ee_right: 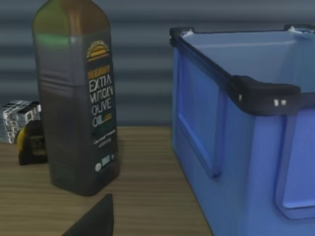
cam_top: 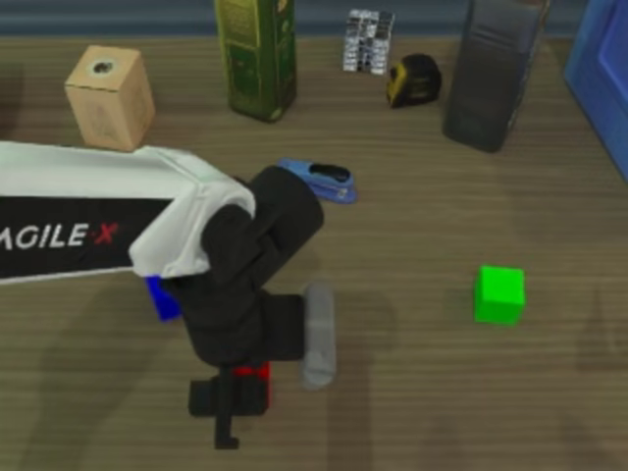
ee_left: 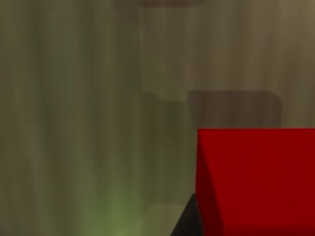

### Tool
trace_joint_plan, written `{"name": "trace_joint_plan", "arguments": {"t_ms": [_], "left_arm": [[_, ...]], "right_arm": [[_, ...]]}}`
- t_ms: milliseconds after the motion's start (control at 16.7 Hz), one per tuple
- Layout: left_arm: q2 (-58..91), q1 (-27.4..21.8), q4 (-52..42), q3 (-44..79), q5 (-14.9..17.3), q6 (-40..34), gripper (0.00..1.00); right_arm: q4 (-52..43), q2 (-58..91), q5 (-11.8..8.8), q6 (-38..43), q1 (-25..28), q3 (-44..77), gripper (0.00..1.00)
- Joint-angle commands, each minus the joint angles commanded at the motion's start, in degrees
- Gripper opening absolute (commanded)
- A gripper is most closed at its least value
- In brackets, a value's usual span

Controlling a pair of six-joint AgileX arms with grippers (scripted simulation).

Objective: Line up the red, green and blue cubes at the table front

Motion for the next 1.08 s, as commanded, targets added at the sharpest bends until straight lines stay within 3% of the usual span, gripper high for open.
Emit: {"name": "trace_joint_plan", "arguments": {"t_ms": [780, 1080], "left_arm": [[0.0, 0.0, 0.0, 0.0, 0.0, 0.0, 0.98], [0.0, 0.0, 0.0, 0.0, 0.0, 0.0, 1.0]], "right_arm": [[0.0, 0.0, 0.0, 0.0, 0.0, 0.0, 1.0], [0.0, 0.0, 0.0, 0.0, 0.0, 0.0, 1.0]]}}
